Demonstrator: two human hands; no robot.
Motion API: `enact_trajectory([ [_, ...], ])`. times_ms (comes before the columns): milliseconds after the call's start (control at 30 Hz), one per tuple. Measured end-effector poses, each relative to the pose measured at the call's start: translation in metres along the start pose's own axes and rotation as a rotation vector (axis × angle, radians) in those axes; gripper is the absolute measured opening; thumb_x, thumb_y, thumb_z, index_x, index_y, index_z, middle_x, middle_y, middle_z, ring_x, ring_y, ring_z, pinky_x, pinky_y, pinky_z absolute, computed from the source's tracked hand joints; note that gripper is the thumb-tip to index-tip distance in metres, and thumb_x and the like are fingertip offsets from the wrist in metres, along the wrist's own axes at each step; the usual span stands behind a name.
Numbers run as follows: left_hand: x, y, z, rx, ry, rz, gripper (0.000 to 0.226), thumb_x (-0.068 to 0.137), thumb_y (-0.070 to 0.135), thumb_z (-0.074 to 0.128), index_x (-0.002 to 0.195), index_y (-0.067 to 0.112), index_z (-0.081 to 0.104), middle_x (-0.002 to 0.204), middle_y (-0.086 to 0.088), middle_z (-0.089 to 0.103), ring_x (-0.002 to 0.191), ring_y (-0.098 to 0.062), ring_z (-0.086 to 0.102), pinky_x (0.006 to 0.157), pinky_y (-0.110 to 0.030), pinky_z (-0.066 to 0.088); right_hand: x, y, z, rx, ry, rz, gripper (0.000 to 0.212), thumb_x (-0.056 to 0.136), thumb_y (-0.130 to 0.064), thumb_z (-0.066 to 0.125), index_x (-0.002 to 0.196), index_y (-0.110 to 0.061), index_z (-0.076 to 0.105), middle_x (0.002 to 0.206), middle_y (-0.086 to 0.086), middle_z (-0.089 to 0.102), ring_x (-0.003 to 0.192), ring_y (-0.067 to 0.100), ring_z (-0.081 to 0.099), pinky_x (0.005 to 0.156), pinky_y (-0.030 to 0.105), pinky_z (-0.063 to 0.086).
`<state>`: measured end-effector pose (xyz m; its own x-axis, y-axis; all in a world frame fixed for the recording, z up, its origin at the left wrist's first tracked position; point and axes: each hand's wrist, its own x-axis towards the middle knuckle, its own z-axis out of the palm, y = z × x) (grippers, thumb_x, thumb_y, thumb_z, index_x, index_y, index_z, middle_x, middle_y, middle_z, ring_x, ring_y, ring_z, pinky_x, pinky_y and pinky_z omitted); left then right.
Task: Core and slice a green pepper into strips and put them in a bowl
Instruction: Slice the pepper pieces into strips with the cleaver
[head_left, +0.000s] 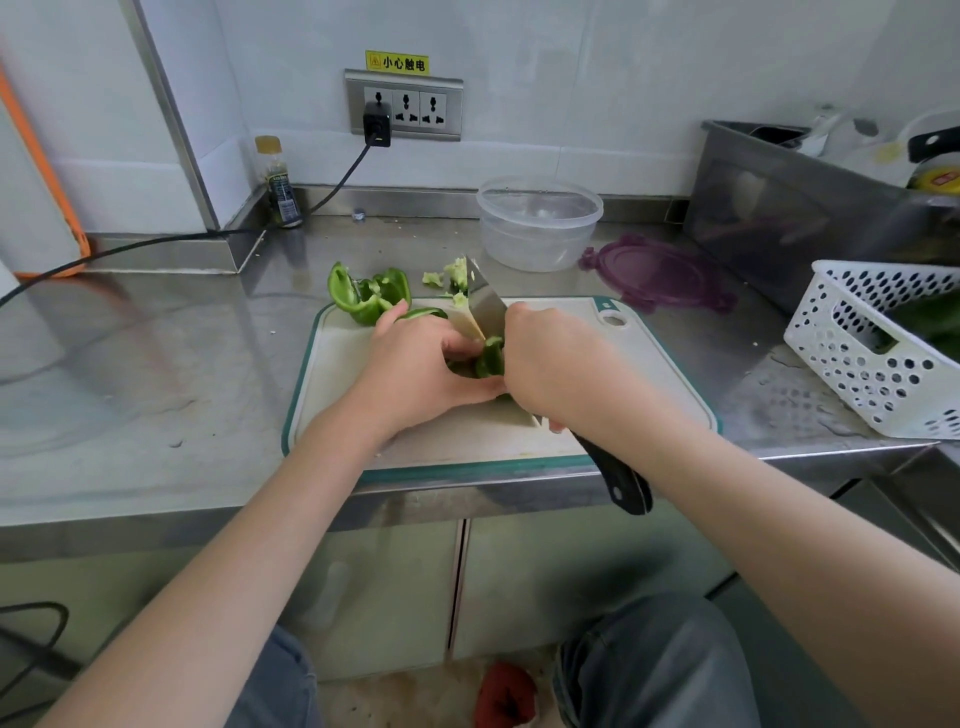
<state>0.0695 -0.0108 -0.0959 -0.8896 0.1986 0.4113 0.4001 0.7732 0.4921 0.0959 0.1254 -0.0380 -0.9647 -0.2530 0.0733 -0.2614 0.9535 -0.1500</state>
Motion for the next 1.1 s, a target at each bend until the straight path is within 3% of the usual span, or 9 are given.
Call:
enact_trajectory([
  [67,0.000,0.000,0.000,0.000,0.016,-0.003,0.061,0.055,0.074,0.059,0.093,0.029,0.075,0.092,0.014,0.070,0.101,-0.002,0.057,0.111,-0.030,0.003,0.001,0.005,-0.004,-0.016,-0.031,0.006,0.005,0.097,-0.014,0.037,0.095,-0.012,0.041,0.066,0.000,0.035,0.072,0.028,0.054,0.050,0.031,0.038],
  [167,-0.002,0.002,-0.001,0.004,0.020,0.007,0.047,0.066,0.061,0.070,0.104,0.034,0.070,0.097,0.018,0.066,0.107,-0.002,0.053,0.114,-0.033,-0.001,-0.001,0.026,-0.017,-0.088,-0.057,0.103,0.011,0.097,-0.017,0.041,0.103,-0.010,0.047,0.071,-0.001,0.042,0.050,0.020,0.055,0.043,0.029,0.040],
  [267,-0.004,0.005,-0.002,0.030,-0.006,0.012,0.055,0.068,0.063,0.067,0.117,0.038,0.063,0.100,0.023,0.063,0.112,0.000,0.049,0.116,-0.038,-0.003,-0.007,0.047,-0.034,0.031,-0.063,0.187,0.013,0.099,-0.023,0.040,0.095,-0.011,0.042,0.071,0.004,0.050,0.033,0.016,0.055,0.037,0.027,0.042],
  [333,-0.005,0.006,-0.002,0.066,-0.031,0.019,0.064,0.068,0.065,0.065,0.125,0.040,0.055,0.096,0.026,0.062,0.113,0.001,0.046,0.116,-0.039,-0.003,-0.011,0.056,-0.042,0.143,-0.088,0.193,0.017,0.098,-0.021,0.043,0.087,-0.008,0.040,0.055,0.006,0.052,0.026,0.013,0.048,0.032,0.022,0.039],
  [433,-0.005,0.005,-0.001,0.106,-0.027,0.056,0.050,0.068,0.064,0.065,0.115,0.045,0.061,0.090,0.028,0.061,0.109,0.002,0.047,0.115,-0.039,-0.005,-0.017,0.055,-0.040,0.224,-0.062,0.155,0.012,0.096,-0.021,0.049,0.091,-0.009,0.047,0.054,0.003,0.051,0.028,0.009,0.047,0.028,0.017,0.036],
  [600,-0.006,0.005,-0.001,0.120,-0.030,0.065,0.039,0.069,0.061,0.065,0.104,0.045,0.065,0.091,0.027,0.058,0.108,0.002,0.046,0.115,-0.039,-0.004,-0.020,0.044,-0.029,0.366,-0.008,0.163,0.030,0.097,-0.026,0.044,0.069,-0.022,0.036,0.054,0.006,0.051,0.023,0.005,0.044,0.028,0.014,0.034],
  [833,-0.007,0.008,0.008,0.144,0.101,0.251,0.025,0.069,0.052,0.072,0.085,0.032,0.075,0.081,0.014,0.070,0.093,-0.008,0.061,0.113,-0.043,0.006,-0.017,0.040,-0.020,0.372,-0.024,0.234,0.018,0.100,-0.026,0.036,0.101,-0.008,0.039,0.055,0.011,0.051,0.018,0.010,0.040,0.034,0.020,0.036],
  [1000,-0.003,0.005,0.012,0.043,0.025,0.333,0.019,0.071,0.024,0.079,0.088,0.018,0.074,0.099,0.003,0.071,0.093,-0.021,0.065,0.092,-0.037,0.047,-0.015,0.042,-0.019,0.364,0.017,0.242,0.018,0.100,-0.028,0.037,0.094,-0.011,0.035,0.062,0.011,0.049,0.017,0.010,0.041,0.035,0.023,0.039],
  [1100,-0.004,0.007,0.012,0.011,-0.028,0.290,0.021,0.080,0.024,0.070,0.099,0.020,0.065,0.100,0.005,0.067,0.092,-0.018,0.062,0.076,-0.037,0.053,-0.015,0.043,-0.019,0.343,0.017,0.239,0.026,0.100,-0.028,0.037,0.077,-0.017,0.033,0.058,0.009,0.048,0.017,0.011,0.041,0.033,0.022,0.038],
])
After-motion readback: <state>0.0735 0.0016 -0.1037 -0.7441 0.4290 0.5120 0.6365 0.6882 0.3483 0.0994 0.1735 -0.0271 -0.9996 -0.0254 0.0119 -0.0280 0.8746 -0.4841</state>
